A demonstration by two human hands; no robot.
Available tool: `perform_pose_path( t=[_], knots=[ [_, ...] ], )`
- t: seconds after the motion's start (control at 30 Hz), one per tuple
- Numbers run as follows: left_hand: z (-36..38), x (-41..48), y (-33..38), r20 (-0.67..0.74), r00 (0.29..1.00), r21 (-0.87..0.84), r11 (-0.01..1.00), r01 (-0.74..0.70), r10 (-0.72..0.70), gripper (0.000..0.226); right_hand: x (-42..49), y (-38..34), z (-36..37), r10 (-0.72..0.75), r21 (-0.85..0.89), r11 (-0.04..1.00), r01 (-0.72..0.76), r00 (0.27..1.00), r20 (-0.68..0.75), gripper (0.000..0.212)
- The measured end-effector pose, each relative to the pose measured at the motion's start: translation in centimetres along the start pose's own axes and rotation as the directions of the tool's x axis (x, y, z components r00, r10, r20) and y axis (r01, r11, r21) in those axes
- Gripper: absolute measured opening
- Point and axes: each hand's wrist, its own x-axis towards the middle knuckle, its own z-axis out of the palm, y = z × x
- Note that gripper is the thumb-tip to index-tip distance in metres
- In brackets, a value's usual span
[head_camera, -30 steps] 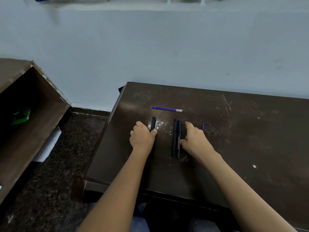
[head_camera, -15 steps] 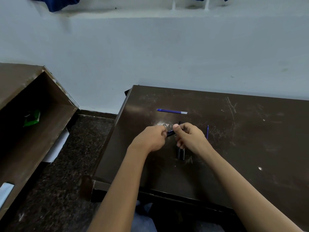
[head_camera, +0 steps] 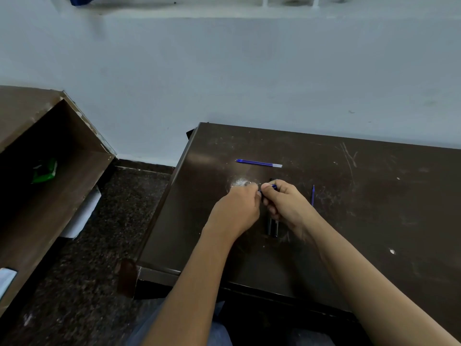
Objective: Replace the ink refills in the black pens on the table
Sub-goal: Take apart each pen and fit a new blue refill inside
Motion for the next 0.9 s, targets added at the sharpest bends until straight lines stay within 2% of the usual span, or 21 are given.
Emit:
perform_pose_path(
  t=[0.1, 0.2, 0.4, 0.53, 0.7, 0.9],
  knots=[
    [-0.3, 0.0, 0.2, -0.069, 0.997, 0.079, 0.996, 0.028, -0.023, 0.024, 0.2, 0.0, 0.0, -0.026, -0.009, 1.0, 0.026, 1.0, 0.014, 0.018],
    [-0.5, 0.3, 0.4, -0.072, 0.996, 0.109, 0.993, 0.051, -0.043, 0.021, 0.3, -0.1, 0.0, -0.023, 0.039, 0.999, 0.021, 0.999, 0.04, 0.019],
    [-0.9, 0.6, 0.2, -0.119, 0.993, 0.147, 0.989, 0.013, 0.004, 0.021, 0.4, -0.6, -0.3, -0.043, 0.081, 0.996, 0.04, 0.998, 0.039, 0.015],
    [-1.1, 0.7, 0.2, -0.049, 0.998, 0.148, 0.988, 0.037, -0.03, 0.02, 0.5, -0.9, -0.3, -0.042, 0.049, 0.998, 0.039, 0.997, 0.06, 0.014],
    [-1.4, 0.8, 0.1, 0.074, 0.99, 0.095, 0.989, 0.11, -0.117, 0.035, 0.7, -1.1, -0.5, 0.009, 0.047, 0.999, -0.012, 0.998, 0.061, 0.015],
    [-1.8, 0.8, 0.0, 0.074, 0.985, 0.09, 0.985, 0.149, -0.155, 0.036, 1.0, -0.6, -0.3, 0.016, 0.037, 0.999, -0.016, 1.0, 0.001, 0.017]
  ],
)
